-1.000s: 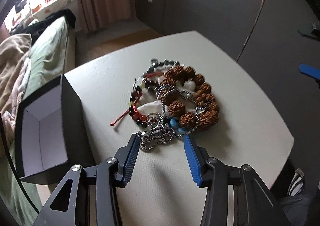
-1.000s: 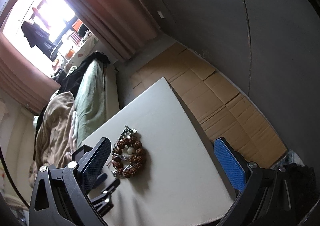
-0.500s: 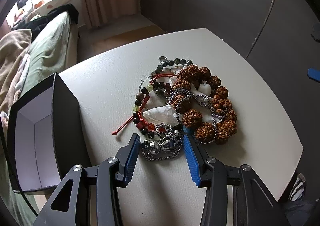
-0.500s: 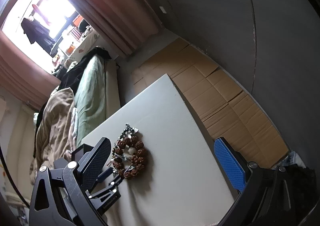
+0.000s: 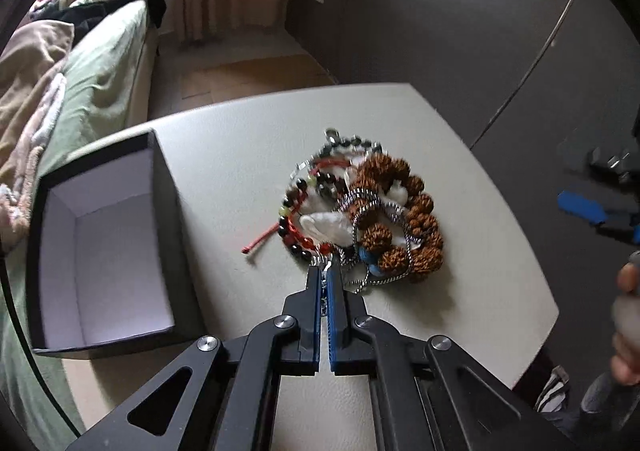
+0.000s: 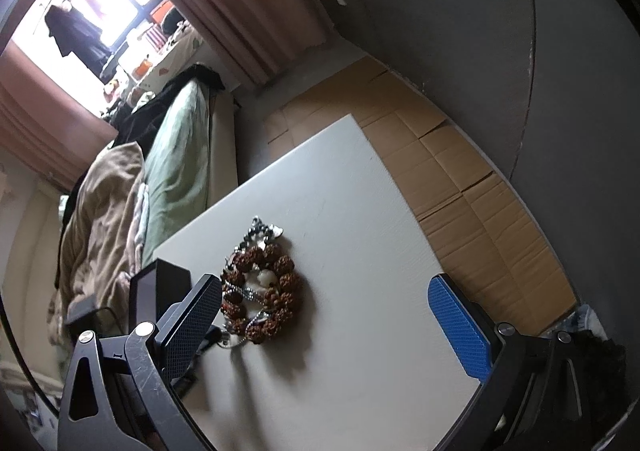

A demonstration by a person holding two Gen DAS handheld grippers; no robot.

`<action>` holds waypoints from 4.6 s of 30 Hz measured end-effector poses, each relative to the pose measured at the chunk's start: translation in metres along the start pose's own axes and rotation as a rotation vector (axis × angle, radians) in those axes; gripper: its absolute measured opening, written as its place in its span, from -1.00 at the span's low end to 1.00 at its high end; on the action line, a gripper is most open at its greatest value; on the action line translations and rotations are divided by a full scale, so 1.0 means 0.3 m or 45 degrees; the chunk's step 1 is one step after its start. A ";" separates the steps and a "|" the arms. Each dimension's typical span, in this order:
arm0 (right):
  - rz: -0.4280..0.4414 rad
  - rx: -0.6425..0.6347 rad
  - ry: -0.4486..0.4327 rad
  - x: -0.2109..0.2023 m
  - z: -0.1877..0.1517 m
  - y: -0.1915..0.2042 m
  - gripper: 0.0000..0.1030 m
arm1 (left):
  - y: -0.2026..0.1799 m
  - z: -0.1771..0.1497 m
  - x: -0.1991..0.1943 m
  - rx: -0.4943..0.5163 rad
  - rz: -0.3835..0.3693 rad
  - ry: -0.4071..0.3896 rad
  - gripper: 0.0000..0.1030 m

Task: Organize jewelry
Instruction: 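Lift the silver chain with the left gripper while the right gripper grasps the brown bead bracelet, then carry the chain into the black box and open the left gripper while the right holds the bracelet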

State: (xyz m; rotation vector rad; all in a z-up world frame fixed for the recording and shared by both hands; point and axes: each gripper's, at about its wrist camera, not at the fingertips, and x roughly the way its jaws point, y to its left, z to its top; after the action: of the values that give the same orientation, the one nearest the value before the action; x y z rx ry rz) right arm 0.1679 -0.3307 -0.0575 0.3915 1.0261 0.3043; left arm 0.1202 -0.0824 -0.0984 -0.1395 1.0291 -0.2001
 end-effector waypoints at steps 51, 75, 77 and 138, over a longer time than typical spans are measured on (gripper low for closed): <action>0.360 -0.013 0.111 0.114 0.007 0.121 -0.59 | -0.036 0.212 -0.875 0.013 0.331 -0.655 -0.97; 0.576 -0.060 -0.007 -0.014 0.000 0.214 -0.59 | 0.007 0.322 -1.080 0.045 0.464 -0.789 -0.97; 0.574 -0.059 -0.005 -0.009 0.005 0.213 -0.59 | 0.014 0.327 -1.068 0.041 0.464 -0.784 -0.97; 0.743 -0.234 -0.016 0.150 -0.138 0.545 -0.59 | 0.488 0.025 -0.461 -0.556 -0.010 -0.485 0.67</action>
State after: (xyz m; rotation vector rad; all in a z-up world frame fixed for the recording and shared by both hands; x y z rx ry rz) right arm 0.1434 -0.1591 -0.0371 0.5204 0.8456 0.9119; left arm 0.0722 0.0922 -0.0097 -0.5566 0.6788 0.0480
